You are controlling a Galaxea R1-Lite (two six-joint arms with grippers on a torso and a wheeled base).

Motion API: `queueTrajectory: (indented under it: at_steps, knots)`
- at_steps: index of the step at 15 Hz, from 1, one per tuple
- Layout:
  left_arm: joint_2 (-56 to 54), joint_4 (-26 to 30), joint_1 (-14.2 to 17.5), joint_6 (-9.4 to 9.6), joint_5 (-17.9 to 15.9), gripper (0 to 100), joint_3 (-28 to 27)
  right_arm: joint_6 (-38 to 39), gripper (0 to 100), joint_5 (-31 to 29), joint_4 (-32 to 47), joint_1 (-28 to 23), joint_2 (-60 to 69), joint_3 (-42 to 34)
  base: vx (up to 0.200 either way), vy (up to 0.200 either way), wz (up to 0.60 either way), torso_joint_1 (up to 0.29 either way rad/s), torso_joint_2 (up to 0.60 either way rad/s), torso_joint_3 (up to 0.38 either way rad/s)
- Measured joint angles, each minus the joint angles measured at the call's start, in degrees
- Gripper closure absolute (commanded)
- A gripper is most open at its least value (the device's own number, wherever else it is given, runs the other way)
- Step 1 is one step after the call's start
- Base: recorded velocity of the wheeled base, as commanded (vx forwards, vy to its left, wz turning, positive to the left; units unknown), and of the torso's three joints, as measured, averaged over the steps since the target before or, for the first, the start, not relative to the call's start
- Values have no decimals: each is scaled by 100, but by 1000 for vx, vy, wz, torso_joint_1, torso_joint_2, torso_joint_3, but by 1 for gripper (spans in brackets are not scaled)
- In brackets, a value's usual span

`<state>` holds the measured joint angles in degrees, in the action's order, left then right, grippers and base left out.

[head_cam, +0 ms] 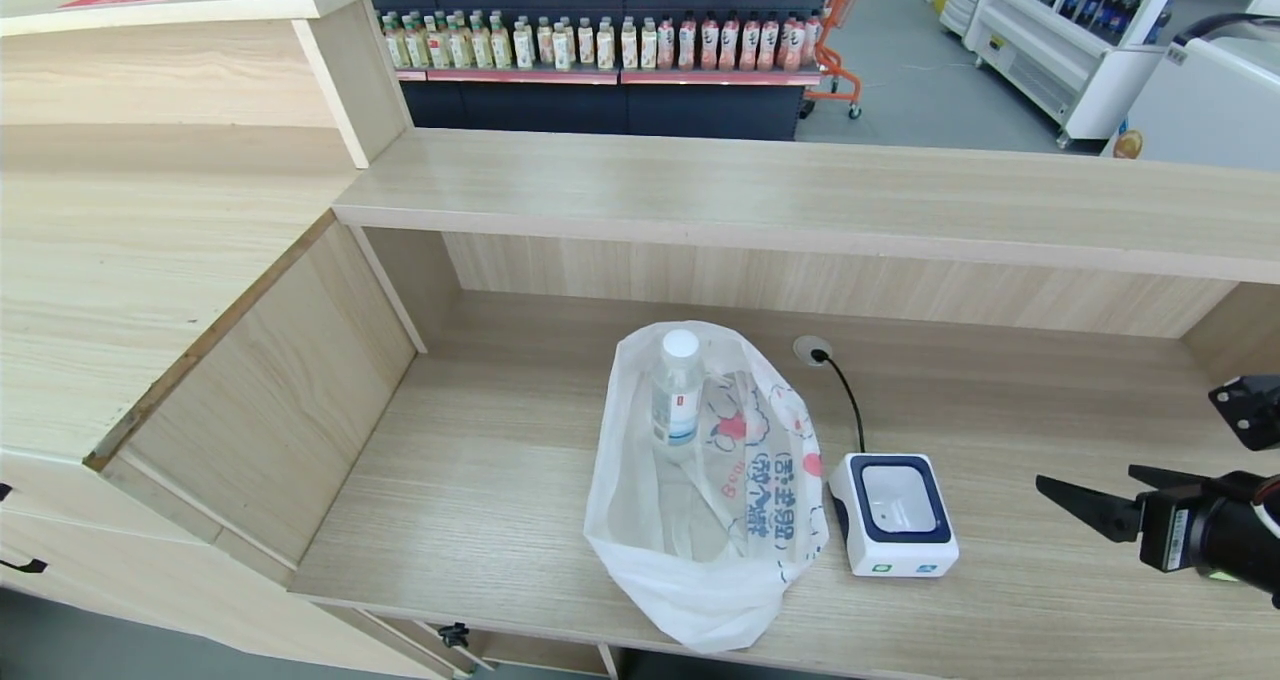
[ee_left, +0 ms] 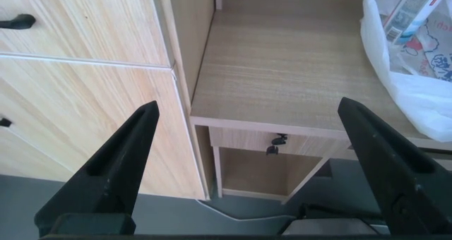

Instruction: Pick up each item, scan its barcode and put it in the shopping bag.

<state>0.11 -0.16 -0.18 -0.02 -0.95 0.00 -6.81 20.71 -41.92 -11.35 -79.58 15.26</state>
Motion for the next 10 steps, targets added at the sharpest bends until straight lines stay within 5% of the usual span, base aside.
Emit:
queueTrajectory:
  at_steps: [7,10]
  knots:
    - [0,0,2,21,-2,0,0,-2,0,0,-6,-68,-10,-196,-171,-171,0,3,3,1]
    - [0,2,0,21,-5,0,0,4,0,2,-12,-66,-32,-206,0,-200,0,-1,4,2]
